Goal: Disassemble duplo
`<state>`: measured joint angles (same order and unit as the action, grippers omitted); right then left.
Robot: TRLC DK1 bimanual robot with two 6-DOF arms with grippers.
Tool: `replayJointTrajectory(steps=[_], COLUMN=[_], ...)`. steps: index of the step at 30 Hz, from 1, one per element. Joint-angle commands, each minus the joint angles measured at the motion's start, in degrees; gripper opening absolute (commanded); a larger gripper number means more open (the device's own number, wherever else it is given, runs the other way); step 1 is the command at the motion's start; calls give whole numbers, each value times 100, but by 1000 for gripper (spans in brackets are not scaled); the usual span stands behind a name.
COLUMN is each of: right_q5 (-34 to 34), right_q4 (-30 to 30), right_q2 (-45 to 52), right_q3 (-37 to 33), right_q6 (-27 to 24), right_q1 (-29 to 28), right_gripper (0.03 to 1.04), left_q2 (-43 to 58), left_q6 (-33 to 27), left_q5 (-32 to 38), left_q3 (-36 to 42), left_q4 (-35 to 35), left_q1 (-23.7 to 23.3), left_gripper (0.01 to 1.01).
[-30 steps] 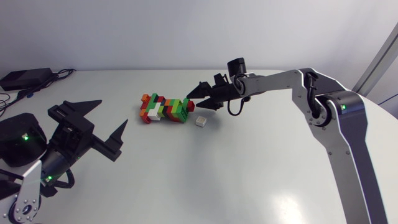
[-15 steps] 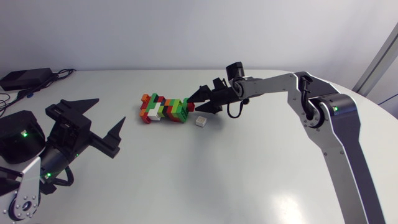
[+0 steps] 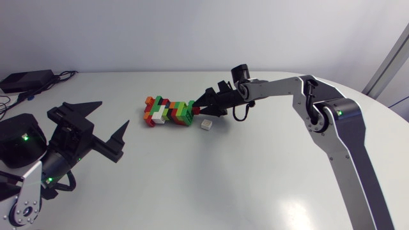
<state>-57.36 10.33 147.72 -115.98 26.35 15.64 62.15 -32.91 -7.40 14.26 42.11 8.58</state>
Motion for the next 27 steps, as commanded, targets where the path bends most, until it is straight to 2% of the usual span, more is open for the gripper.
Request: replayJointTrajectory(steps=[1,4,8,12,17,21,23,27], right_q5=[-100,-100,-108,-152,-161,-161,-152,-108], right_q4=[154,189,242,242,242,259,453,1288], right_q2=[222,231,249,257,257,249,231,266], right_q3=[-188,-205,-240,-249,-249,-249,-302,-574], right_q6=[37,2,-16,-33,-33,-51,-200,-745], right_q1=[9,18,18,27,9,9,27,53], right_gripper=[621,593,436,421,293,275,266,266], left_q2=[16,16,16,16,8,16,25,34], left_q6=[127,127,135,135,144,144,144,144], left_q5=[-78,-86,-86,-86,-86,-86,-86,-86], left_q3=[147,147,147,147,147,147,147,147], left_q4=[87,87,87,87,87,78,78,78], left_q1=[-32,-32,-32,-41,-41,-41,-32,-32], left_gripper=[974,974,974,974,974,974,974,974])
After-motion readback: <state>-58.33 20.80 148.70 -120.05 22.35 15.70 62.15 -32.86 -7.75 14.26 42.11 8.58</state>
